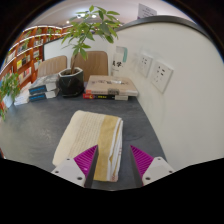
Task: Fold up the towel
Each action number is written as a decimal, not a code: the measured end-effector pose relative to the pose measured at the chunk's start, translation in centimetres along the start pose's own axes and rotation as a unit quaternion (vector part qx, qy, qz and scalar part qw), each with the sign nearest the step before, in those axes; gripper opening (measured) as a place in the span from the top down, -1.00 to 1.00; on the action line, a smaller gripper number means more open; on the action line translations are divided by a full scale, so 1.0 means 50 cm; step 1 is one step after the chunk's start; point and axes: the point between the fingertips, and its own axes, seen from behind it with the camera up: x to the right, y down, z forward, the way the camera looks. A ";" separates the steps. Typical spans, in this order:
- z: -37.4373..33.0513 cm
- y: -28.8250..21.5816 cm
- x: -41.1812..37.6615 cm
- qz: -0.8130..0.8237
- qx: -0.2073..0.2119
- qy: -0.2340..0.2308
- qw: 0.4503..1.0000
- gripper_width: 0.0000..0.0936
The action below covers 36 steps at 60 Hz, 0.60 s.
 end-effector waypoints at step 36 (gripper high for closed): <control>-0.437 -0.164 -0.255 0.001 0.142 -0.083 0.986 -0.41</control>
